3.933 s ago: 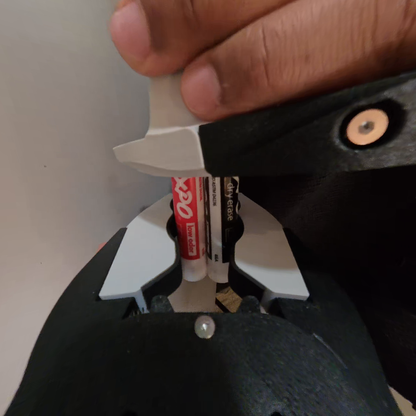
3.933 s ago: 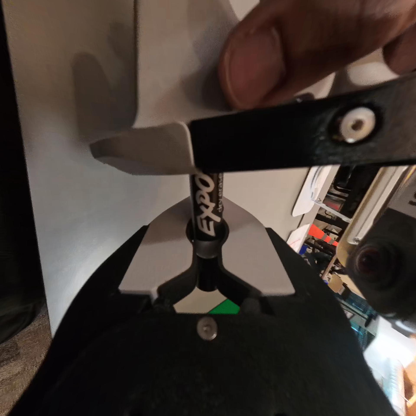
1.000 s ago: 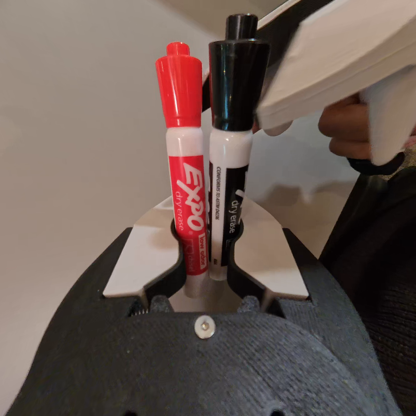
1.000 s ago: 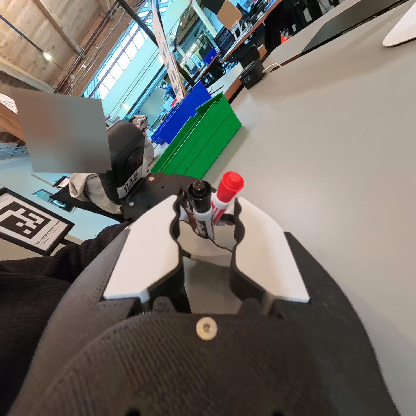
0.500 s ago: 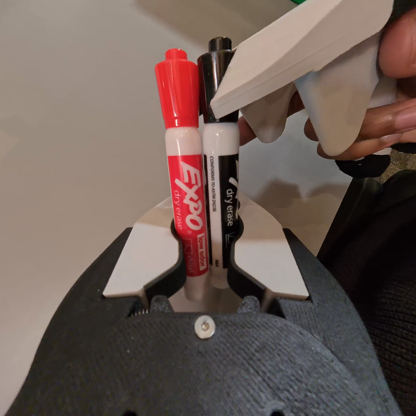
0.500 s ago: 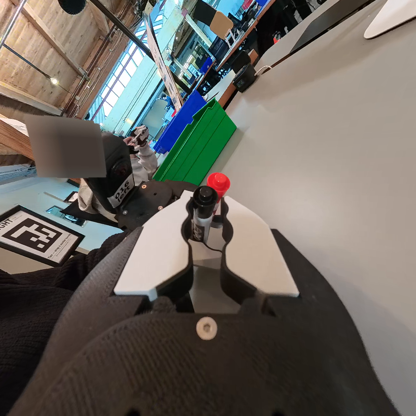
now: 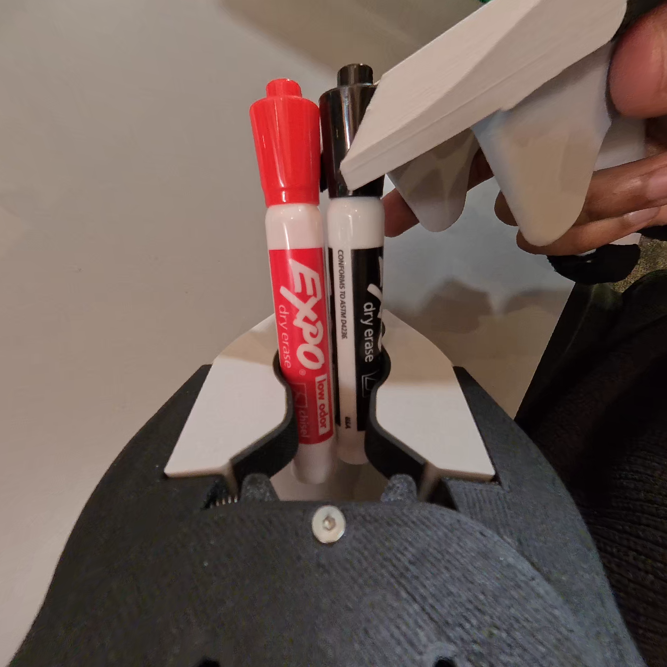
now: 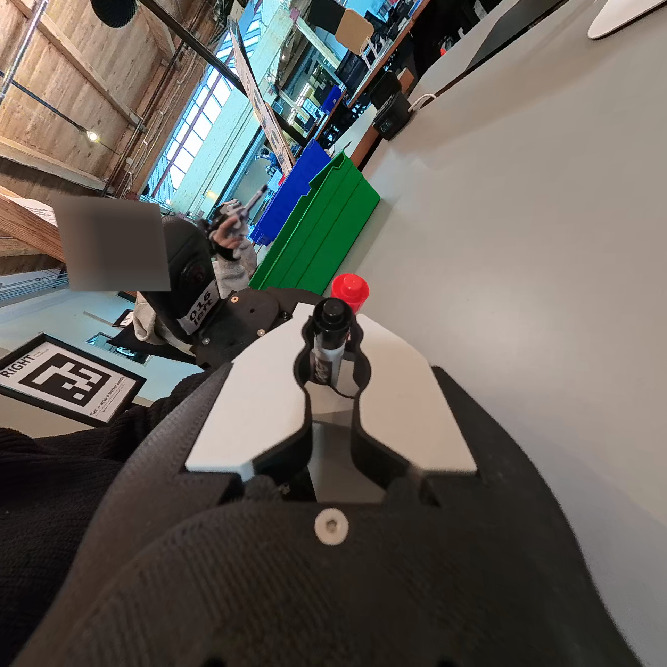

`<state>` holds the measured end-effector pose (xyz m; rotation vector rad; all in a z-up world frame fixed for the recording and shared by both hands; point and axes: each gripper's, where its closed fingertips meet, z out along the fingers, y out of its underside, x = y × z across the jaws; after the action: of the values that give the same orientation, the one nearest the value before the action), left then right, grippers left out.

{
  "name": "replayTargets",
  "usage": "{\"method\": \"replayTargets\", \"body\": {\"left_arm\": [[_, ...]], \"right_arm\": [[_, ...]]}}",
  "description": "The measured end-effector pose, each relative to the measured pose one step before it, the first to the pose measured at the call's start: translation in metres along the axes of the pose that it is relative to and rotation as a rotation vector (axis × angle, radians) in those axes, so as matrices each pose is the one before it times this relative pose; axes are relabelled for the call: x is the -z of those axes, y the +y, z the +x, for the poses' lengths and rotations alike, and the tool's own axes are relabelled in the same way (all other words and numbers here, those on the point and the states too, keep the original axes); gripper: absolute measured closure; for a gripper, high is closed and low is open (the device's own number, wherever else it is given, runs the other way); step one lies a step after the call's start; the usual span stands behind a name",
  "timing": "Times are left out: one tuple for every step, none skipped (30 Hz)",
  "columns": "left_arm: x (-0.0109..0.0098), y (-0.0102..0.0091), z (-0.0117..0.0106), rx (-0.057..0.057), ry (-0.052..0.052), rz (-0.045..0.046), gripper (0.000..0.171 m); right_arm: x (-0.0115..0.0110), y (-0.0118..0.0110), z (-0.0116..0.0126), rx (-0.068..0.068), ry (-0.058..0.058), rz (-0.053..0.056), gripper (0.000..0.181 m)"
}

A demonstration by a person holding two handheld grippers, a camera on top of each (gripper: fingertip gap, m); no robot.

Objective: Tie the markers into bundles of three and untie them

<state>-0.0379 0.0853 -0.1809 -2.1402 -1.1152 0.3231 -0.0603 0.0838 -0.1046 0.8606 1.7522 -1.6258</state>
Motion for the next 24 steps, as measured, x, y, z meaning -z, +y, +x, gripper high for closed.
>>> {"method": "replayTargets", "body": {"left_arm": [[0.00002, -0.00004, -0.00009, -0.0006, -0.0002, 0.00111, 0.129], [-0.00003, 0.00014, -0.00002, -0.0007, 0.0003, -0.00058, 0.129], [-0.00020, 0.00022, -0.00019, -0.0005, 0.0001, -0.00032, 0.129], [-0.00016, 0.00025, -0.00024, 0.0002, 0.0000, -0.00026, 0.129], [-0.00027, 0.00057, -0.00004, 0.0002, 0.0008, -0.00275, 0.129], [-0.00015, 0.00024, -0.00023, 0.0003, -0.0005, 0.00029, 0.129], [-0.00014, 0.00011, -0.00016, 0.0003, -0.0007, 0.00050, 0.129], [0.00007, -0.00007, -0.00013, -0.0005, -0.0008, -0.00001, 0.129], [0.00024, -0.00068, -0.00011, -0.0015, -0.0023, 0.00456, 0.129], [0.00036, -0.00089, 0.00004, -0.0019, -0.0025, 0.00574, 0.129], [0.00014, -0.00044, 0.00028, -0.0004, -0.0002, 0.00085, 0.129], [0.00002, -0.00055, 0.00030, 0.0016, 0.0002, 0.00282, 0.129], [0.00002, -0.00044, -0.00007, 0.0015, -0.0013, 0.00308, 0.129], [-0.00020, 0.00003, 0.00075, 0.0006, 0.0055, 0.00084, 0.129], [-0.00033, 0.00011, 0.00051, 0.0022, 0.0032, -0.00053, 0.129], [-0.00049, 0.00047, -0.00008, 0.0015, 0.0002, -0.00266, 0.129], [-0.00030, 0.00051, -0.00021, 0.0000, -0.0003, -0.00220, 0.129], [-0.00036, 0.00040, -0.00009, -0.0016, -0.0012, -0.00057, 0.129], [-0.00032, 0.00028, 0.00000, -0.0033, -0.0032, -0.00173, 0.129], [-0.00024, 0.00010, -0.00031, -0.0071, -0.0085, -0.00104, 0.130], [-0.00028, 0.00011, -0.00101, -0.0110, -0.0157, -0.00188, 0.130], [-0.00046, 0.00063, -0.00119, -0.0152, -0.0192, -0.00748, 0.130], [-0.00055, 0.00081, -0.00055, -0.0183, -0.0171, -0.00844, 0.130], [-0.00083, 0.00097, 0.00000, -0.0165, -0.0139, -0.00801, 0.130]], "right_arm": [[-0.00003, 0.00001, 0.00002, -0.0046, -0.0023, -0.0002, 0.162], [-0.00003, 0.00016, 0.00014, -0.0038, -0.0019, -0.0002, 0.162], [-0.00011, 0.00019, 0.00021, -0.0024, -0.0010, -0.0004, 0.162], [-0.00009, 0.00014, 0.00012, -0.0032, -0.0018, -0.0007, 0.162], [-0.00023, 0.00032, 0.00017, -0.0028, -0.0010, -0.0015, 0.162], [-0.00018, 0.00023, 0.00032, -0.0020, -0.0003, -0.0007, 0.162], [-0.00011, 0.00003, 0.00013, -0.0029, -0.0012, -0.0003, 0.162], [-0.00004, -0.00009, -0.00004, -0.0021, -0.0013, 0.0003, 0.162], [0.00011, -0.00034, -0.00009, -0.0003, -0.0018, 0.0025, 0.162], [0.00022, -0.00057, -0.00016, -0.0017, -0.0020, 0.0038, 0.162], [0.00023, -0.00060, -0.00045, -0.0056, -0.0053, 0.0035, 0.162], [0.00044, -0.00048, -0.00056, -0.0099, -0.0094, 0.0056, 0.161], [0.00027, -0.00046, -0.00070, -0.0152, -0.0132, 0.0064, 0.158], [0.00025, -0.00041, 0.00001, -0.0194, -0.0093, 0.0056, 0.156], [0.00018, -0.00025, 0.00073, -0.0171, -0.0057, 0.0026, 0.155], [0.00006, 0.00020, 0.00099, -0.0099, -0.0004, -0.0012, 0.155], [0.00005, 0.00032, 0.00107, 0.0000, 0.0048, -0.0022, 0.156], [0.00010, 0.00007, 0.00097, 0.0073, 0.0086, -0.0011, 0.155], [0.00019, 0.00000, 0.00088, 0.0100, 0.0109, -0.0007, 0.155], [0.00024, 0.00003, 0.00106, 0.0082, 0.0122, -0.0013, 0.153], [0.00034, -0.00016, 0.00114, 0.0047, 0.0108, 0.0000, 0.152], [0.00030, -0.00010, 0.00109, 0.0003, 0.0085, 0.0015, 0.152], [0.00007, 0.00027, 0.00114, -0.0037, 0.0065, -0.0001, 0.152], [-0.00024, 0.00059, 0.00088, -0.0059, 0.0039, -0.0032, 0.153]]}}
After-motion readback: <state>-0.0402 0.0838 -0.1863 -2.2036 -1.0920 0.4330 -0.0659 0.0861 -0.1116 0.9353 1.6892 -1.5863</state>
